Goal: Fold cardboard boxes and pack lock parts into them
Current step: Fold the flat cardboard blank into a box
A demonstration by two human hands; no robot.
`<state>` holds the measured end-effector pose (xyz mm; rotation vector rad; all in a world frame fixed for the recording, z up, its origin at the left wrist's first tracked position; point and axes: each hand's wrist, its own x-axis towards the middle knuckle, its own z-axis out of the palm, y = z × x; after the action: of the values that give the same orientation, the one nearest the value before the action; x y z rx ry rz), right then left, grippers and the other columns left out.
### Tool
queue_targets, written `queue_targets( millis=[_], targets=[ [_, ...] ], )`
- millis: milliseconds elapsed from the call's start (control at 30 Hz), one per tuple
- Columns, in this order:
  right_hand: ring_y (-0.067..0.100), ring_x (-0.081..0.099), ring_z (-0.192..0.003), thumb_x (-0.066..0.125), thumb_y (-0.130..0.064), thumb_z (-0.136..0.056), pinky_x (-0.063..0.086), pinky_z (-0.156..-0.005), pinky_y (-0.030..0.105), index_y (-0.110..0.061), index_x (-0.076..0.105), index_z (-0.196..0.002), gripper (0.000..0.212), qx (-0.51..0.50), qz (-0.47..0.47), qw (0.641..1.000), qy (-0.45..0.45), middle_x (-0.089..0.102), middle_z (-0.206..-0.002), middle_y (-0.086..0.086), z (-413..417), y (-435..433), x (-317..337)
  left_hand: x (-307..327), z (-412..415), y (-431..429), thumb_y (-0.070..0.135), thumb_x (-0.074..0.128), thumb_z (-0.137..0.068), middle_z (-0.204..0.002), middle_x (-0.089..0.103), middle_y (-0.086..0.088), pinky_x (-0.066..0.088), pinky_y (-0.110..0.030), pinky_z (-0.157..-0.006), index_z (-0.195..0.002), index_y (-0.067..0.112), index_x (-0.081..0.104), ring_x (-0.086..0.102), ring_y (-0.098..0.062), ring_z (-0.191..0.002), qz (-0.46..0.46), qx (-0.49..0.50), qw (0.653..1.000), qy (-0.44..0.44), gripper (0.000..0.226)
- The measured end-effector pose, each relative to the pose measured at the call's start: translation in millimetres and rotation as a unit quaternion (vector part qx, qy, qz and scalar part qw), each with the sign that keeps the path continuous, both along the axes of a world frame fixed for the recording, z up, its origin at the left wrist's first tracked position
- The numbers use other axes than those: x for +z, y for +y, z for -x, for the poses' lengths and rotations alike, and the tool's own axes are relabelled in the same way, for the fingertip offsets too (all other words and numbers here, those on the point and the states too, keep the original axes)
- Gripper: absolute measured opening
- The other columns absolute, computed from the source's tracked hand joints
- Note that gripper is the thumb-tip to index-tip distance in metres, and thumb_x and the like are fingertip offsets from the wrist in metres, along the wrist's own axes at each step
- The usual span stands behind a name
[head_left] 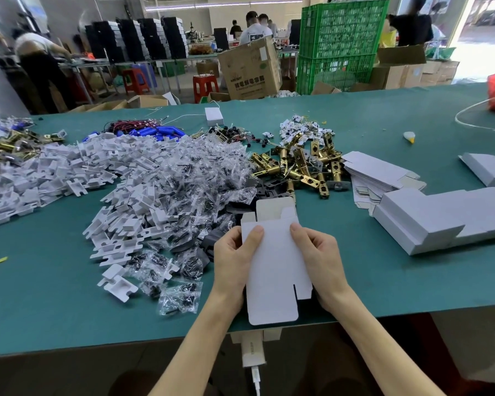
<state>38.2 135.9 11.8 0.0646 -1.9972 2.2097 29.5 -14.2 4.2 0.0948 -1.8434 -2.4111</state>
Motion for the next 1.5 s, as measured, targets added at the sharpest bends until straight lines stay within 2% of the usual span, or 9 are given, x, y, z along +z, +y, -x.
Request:
queue_targets(
  millis=[167,333,600,767,867,1100,1300,1400,1500],
  targets=[
    [0.031,0.051,-0.069,0.055,-0.038,-0.105,0.039,-0.062,0.046,0.020,0.049,-0.086,0.062,-0.094,0.017,0.995,0.006,0.055,-0.085,0.042,1.6,2.4,-0.8,-2.9,-0.9,1.6,0.034,0.070,-0.099,-0.093,0.074,-0.017,0.055,-0.038,-0.065,-0.093,0.007,0.069,0.068,-0.021,-0.077,0.074,-0.038,0.996,0.020,0.028],
    [0.030,0.050,-0.068,0.055,-0.044,-0.104,0.039,-0.061,0.045,0.018,0.052,-0.087,0.064,-0.131,0.025,0.991,0.008,0.057,-0.087,0.040,3.9,3.7,-2.3,-3.2,-0.7,4.3,0.024,0.068,-0.101,-0.080,0.072,0.000,0.051,-0.025,-0.057,-0.089,0.005,0.068,0.065,-0.013,-0.070,0.120,-0.079,0.989,0.033,0.022],
    [0.020,0.043,-0.043,0.057,-0.042,-0.103,0.034,-0.034,0.025,0.002,0.058,-0.081,0.050,-0.047,-0.069,0.996,0.013,0.051,-0.064,0.012,4.4,2.0,-9.2,-3.7,1.6,3.1,0.021,0.066,-0.102,-0.084,0.074,-0.005,0.055,-0.034,-0.060,-0.091,0.004,0.067,0.067,-0.018,-0.073,0.088,0.023,0.996,0.016,0.020],
    [0.023,0.043,-0.050,0.058,-0.036,-0.103,0.033,-0.033,0.026,0.012,0.058,-0.087,0.050,-0.069,-0.049,0.996,0.012,0.052,-0.068,0.015,7.4,6.1,-10.8,-1.9,-1.7,5.5,0.025,0.066,-0.101,-0.094,0.073,-0.025,0.052,-0.045,-0.070,-0.094,-0.004,0.066,0.065,-0.024,-0.078,0.083,-0.001,0.996,0.021,0.030],
    [0.018,0.047,-0.045,0.059,-0.038,-0.102,0.035,-0.032,0.024,0.007,0.062,-0.086,0.048,-0.073,-0.040,0.997,0.002,0.055,-0.066,0.012,7.8,6.6,-13.2,-0.1,-2.1,5.7,0.034,0.061,-0.103,-0.093,0.075,-0.021,0.053,-0.045,-0.069,-0.095,-0.003,0.067,0.066,-0.025,-0.078,0.066,-0.011,0.998,0.016,0.038],
    [0.019,0.054,-0.052,0.053,-0.051,-0.101,0.040,-0.038,0.026,0.008,0.054,-0.082,0.062,-0.029,-0.035,0.999,-0.002,0.057,-0.067,0.012,7.4,2.7,-12.3,3.8,-1.4,1.5,0.050,0.055,-0.101,-0.102,0.080,-0.012,0.063,-0.035,-0.066,-0.105,0.011,0.075,0.077,-0.027,-0.086,0.005,-0.036,0.999,-0.017,0.044],
    [0.015,0.059,-0.068,0.047,-0.049,-0.103,0.046,-0.056,0.023,-0.002,0.061,-0.089,0.052,-0.050,-0.044,0.998,0.021,0.064,-0.081,0.013,5.6,1.0,-7.9,3.8,-0.3,1.0,0.038,0.056,-0.105,-0.109,0.077,-0.016,0.059,-0.052,-0.087,-0.111,0.004,0.073,0.074,-0.038,-0.099,-0.002,-0.049,0.999,-0.017,0.038],
    [0.015,0.071,-0.088,0.048,-0.052,-0.100,0.056,-0.069,0.025,-0.017,0.066,-0.113,0.042,-0.050,-0.039,0.998,0.022,0.074,-0.097,-0.001,3.6,-0.9,-2.8,4.1,1.8,0.9,0.033,0.061,-0.103,-0.108,0.078,-0.014,0.059,-0.041,-0.082,-0.109,0.003,0.072,0.072,-0.026,-0.093,-0.006,-0.036,0.999,-0.014,0.032],
    [0.017,0.073,-0.094,0.060,-0.051,-0.094,0.060,-0.079,0.035,-0.028,0.053,-0.139,0.051,-0.038,-0.046,0.998,0.013,0.075,-0.097,0.002,2.8,-1.2,-1.7,5.4,2.0,3.3,0.037,0.072,-0.096,-0.111,0.077,-0.013,0.059,-0.043,-0.084,-0.116,0.007,0.071,0.071,-0.024,-0.096,-0.003,-0.027,1.000,-0.005,0.036]
  ],
)
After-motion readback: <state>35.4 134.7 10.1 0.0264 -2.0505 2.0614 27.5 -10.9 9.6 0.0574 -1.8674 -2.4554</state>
